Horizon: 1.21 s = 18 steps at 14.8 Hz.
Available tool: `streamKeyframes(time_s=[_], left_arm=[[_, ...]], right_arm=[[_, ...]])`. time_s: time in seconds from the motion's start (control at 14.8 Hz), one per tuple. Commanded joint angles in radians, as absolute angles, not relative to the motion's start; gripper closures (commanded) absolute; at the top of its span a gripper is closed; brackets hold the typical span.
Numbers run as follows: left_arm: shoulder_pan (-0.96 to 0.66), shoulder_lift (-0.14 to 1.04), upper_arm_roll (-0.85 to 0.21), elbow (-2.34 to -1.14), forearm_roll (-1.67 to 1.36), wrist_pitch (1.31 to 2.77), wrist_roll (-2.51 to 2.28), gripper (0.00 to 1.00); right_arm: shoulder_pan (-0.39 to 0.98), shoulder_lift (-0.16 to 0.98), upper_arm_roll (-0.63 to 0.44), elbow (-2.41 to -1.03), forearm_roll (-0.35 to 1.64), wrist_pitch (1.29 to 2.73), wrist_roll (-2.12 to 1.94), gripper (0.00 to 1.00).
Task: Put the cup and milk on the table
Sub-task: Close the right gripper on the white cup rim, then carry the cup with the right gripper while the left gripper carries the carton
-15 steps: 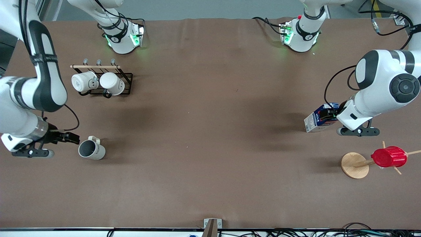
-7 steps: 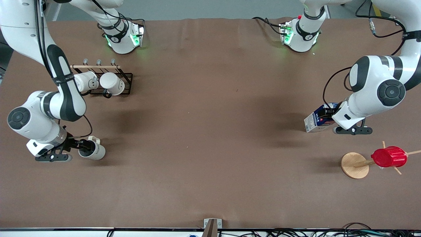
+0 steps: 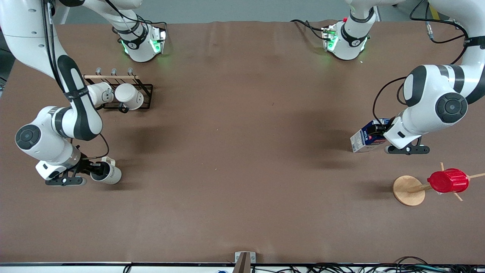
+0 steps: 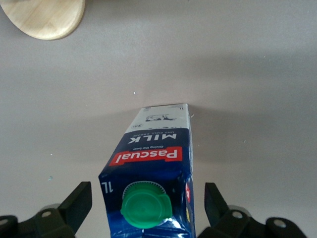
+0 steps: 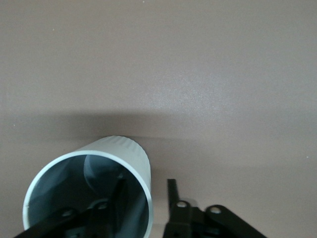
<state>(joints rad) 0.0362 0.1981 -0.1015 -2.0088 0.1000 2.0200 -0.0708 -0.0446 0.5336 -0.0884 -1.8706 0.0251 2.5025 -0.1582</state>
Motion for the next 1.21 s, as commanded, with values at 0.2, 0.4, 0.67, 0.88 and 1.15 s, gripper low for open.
streamKeyframes(time_s=[0.2,0.4,0.67,0.88,1.15], left_arm=[[0.04,0.209,-0.106,-2.02,0.121,2.04,-0.084,0.1],[0.055,0.215,-0.107,-2.02,0.121,2.04,-0.084,0.47],[0.055,0.212,-0.107,-2.016,0.121,2.04,-0.084,0.77],[0.049,0.203,-0.11,-1.994,0.12,2.03,-0.084,0.78],[0.044,0.201,-0.135,-1.896,0.114,1.944,-0.08,0.78]], right_arm=[[-0.051,0.505,-0.086,-1.856,0.054,2.458,-0.155,1.0],[-0.025,0.45,-0.049,-1.757,0.055,2.237,-0.143,1.0],[-0.012,0.436,0.113,-1.643,0.041,2.068,0.105,1.0],[0.027,0.439,0.227,-1.615,0.011,2.074,0.338,1.0],[0.181,0.523,0.307,-1.563,-0.136,2.132,0.683,1.0]])
